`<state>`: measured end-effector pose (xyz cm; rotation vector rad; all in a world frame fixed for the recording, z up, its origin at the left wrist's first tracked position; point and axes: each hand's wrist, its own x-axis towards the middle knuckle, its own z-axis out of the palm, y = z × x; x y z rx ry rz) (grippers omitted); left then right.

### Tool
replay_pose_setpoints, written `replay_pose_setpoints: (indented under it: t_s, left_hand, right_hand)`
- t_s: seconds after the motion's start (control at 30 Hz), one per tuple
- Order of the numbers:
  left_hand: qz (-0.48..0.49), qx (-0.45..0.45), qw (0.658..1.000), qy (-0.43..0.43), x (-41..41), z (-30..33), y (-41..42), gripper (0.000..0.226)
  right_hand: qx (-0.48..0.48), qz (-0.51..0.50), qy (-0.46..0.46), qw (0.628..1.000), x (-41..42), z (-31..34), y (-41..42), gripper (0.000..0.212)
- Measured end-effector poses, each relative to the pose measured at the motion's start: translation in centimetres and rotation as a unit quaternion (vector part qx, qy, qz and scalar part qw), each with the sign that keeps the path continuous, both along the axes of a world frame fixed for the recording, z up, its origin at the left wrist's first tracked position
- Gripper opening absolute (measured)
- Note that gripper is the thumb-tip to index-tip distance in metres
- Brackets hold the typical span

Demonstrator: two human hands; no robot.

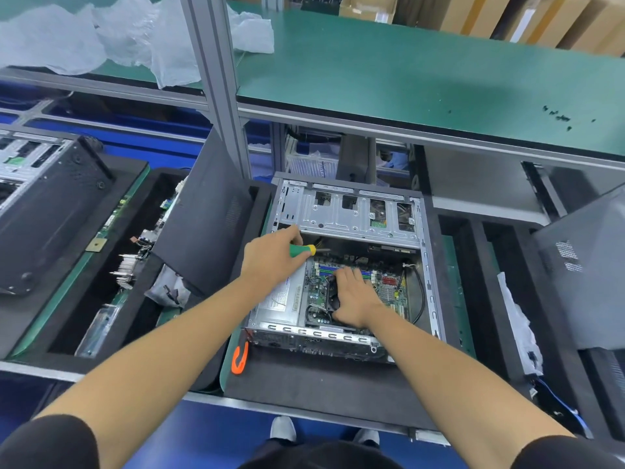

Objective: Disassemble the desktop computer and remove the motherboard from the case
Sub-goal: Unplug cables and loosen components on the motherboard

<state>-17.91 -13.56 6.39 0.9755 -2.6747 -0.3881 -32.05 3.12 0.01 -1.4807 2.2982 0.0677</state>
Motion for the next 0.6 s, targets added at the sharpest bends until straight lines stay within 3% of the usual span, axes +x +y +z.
replay_pose_setpoints:
  t_s: [0.33,0.6]
  left_hand:
    - [0.002,-0.029,0.999,0.028,-0.2,-1.1,0.1,0.028]
    - [-0.004,-0.03,0.999,0.023,-0.2,-0.8,0.4,0.032]
  right_hand:
    - [-0.052,-0.014,0.018,0.998,-0.5,0.2,0.2,0.086]
    - [-0.085,-0.051,-0.051,0.994,-1.2,1.9,0.4,0.093]
